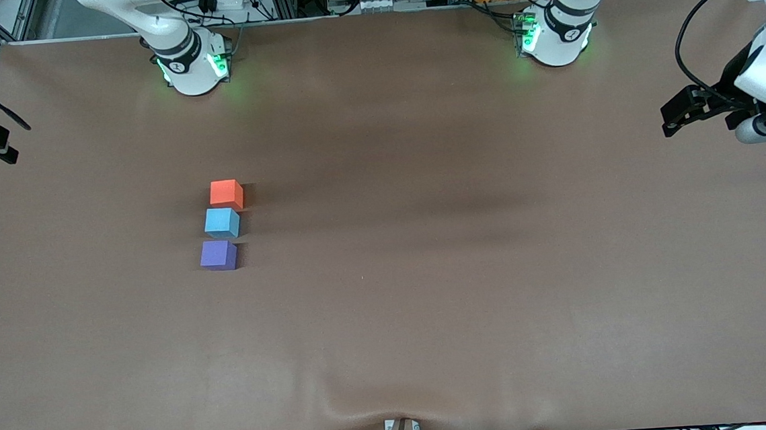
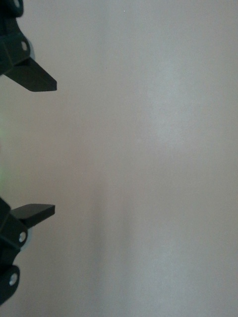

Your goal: Place blue block between orange and purple blocks

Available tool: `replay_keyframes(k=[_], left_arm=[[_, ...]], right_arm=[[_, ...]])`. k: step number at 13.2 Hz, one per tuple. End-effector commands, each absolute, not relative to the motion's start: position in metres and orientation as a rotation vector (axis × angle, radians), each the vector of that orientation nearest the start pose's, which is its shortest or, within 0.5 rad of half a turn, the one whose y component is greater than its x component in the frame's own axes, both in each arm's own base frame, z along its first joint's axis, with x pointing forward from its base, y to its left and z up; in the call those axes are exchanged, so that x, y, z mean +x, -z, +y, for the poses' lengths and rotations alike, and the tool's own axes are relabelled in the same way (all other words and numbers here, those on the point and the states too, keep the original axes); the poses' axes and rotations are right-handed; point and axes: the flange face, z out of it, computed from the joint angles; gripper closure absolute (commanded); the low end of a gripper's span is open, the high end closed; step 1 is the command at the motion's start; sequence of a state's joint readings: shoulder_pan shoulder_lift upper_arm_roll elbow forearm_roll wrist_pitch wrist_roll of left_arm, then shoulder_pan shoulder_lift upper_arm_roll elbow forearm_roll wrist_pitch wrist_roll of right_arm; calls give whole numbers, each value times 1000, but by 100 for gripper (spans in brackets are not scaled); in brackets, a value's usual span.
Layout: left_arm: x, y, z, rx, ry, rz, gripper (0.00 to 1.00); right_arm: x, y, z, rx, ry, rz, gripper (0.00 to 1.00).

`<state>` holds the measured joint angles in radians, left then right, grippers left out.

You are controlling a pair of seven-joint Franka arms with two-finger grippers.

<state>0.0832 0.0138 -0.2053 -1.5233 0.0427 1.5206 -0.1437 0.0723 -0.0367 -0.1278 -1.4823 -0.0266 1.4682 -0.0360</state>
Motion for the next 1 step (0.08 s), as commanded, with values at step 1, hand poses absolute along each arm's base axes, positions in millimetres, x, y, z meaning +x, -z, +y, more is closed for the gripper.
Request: replay_keyframes(k=[1], left_arm=[[543, -648, -60, -3106, -26, -33, 0]], right_arm=[[530, -682, -43, -3144, 33, 35, 0]])
